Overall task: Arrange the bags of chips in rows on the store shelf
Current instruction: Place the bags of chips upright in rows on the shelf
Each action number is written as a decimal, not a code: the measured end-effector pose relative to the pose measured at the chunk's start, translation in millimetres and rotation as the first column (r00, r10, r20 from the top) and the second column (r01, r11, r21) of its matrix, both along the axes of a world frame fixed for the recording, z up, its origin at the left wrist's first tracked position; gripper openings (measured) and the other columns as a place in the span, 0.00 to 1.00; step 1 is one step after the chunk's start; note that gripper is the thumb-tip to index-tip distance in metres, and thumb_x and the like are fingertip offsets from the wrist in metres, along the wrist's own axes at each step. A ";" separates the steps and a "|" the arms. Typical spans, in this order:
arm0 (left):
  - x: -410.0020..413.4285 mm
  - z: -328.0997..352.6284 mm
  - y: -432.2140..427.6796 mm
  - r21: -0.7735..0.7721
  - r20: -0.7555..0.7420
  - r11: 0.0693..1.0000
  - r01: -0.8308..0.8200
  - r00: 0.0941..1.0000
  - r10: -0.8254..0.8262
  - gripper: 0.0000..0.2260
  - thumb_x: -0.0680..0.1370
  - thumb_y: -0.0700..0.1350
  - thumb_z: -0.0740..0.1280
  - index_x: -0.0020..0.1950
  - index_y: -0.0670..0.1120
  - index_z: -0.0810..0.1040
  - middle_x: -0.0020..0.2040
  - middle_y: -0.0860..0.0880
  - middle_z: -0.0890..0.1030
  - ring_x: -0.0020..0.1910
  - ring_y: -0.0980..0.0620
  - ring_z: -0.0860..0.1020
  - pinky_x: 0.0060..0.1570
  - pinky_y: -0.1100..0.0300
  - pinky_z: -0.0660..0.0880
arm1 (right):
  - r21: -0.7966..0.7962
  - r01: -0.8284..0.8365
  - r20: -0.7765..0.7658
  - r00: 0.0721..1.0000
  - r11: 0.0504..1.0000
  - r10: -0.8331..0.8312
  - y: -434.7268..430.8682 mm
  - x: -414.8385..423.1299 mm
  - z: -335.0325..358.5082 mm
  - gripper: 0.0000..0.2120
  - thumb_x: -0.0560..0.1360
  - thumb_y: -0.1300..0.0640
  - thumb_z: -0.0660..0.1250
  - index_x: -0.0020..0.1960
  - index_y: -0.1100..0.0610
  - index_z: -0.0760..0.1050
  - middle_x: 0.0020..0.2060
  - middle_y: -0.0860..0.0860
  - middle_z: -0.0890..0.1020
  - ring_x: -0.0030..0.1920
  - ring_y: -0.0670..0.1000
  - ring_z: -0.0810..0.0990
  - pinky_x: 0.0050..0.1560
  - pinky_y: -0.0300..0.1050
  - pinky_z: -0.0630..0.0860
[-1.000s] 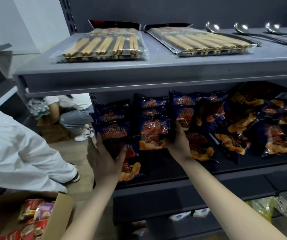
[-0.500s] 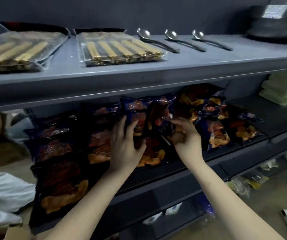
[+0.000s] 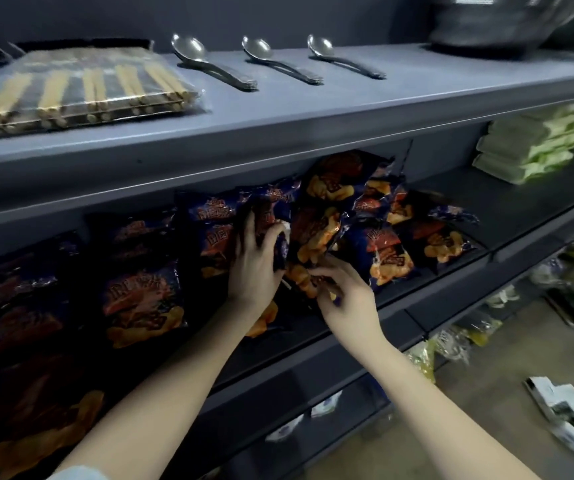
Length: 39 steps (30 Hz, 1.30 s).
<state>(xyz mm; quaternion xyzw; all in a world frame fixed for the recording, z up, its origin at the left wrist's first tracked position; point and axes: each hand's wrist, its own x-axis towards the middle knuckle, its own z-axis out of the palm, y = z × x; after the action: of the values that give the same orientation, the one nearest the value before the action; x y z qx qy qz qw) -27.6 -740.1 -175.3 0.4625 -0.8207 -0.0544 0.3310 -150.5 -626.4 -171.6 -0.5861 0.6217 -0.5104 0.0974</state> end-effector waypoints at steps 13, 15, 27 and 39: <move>106.2 58.4 61.2 0.325 -0.756 0.797 0.509 0.647 -0.105 0.31 0.62 0.48 0.78 0.61 0.51 0.69 0.55 0.54 0.79 0.52 0.61 0.79 0.45 0.66 0.76 | 0.000 -0.273 0.370 0.894 0.962 0.253 -15.9 29.4 40.0 0.16 0.71 0.48 0.65 0.59 0.42 0.70 0.59 0.41 0.75 0.61 0.41 0.74 0.59 0.36 0.73; 131.4 57.1 68.2 0.480 -0.799 0.611 0.629 0.602 0.007 0.40 0.53 0.56 0.81 0.61 0.50 0.71 0.52 0.51 0.83 0.51 0.56 0.81 0.41 0.60 0.79 | 0.111 -0.460 0.440 0.818 0.881 0.372 -21.3 35.3 49.2 0.23 0.69 0.42 0.66 0.63 0.39 0.66 0.62 0.38 0.73 0.62 0.36 0.71 0.59 0.31 0.70; 203.5 31.6 102.1 0.646 -0.720 0.491 0.584 0.680 0.138 0.23 0.55 0.49 0.79 0.49 0.50 0.82 0.45 0.52 0.85 0.46 0.55 0.82 0.40 0.63 0.78 | 0.243 -0.811 0.666 0.539 0.533 0.516 -31.0 85.8 23.7 0.28 0.63 0.49 0.77 0.60 0.58 0.78 0.55 0.55 0.82 0.58 0.55 0.79 0.62 0.54 0.73; 202.2 29.3 98.3 0.561 -0.800 0.545 0.623 0.579 0.161 0.32 0.58 0.55 0.80 0.58 0.43 0.78 0.55 0.45 0.82 0.57 0.46 0.79 0.50 0.51 0.78 | 0.111 -0.742 0.711 0.525 0.661 0.469 -24.3 89.5 32.6 0.20 0.63 0.56 0.77 0.54 0.56 0.79 0.50 0.52 0.84 0.53 0.53 0.82 0.53 0.45 0.79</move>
<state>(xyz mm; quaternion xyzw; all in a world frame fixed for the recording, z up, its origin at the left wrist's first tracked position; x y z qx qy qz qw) 174.6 -641.8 -146.0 0.3558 -0.5293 -0.6633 0.3914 -61.0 -650.7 -139.1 -0.5294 0.3910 -0.4656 0.5917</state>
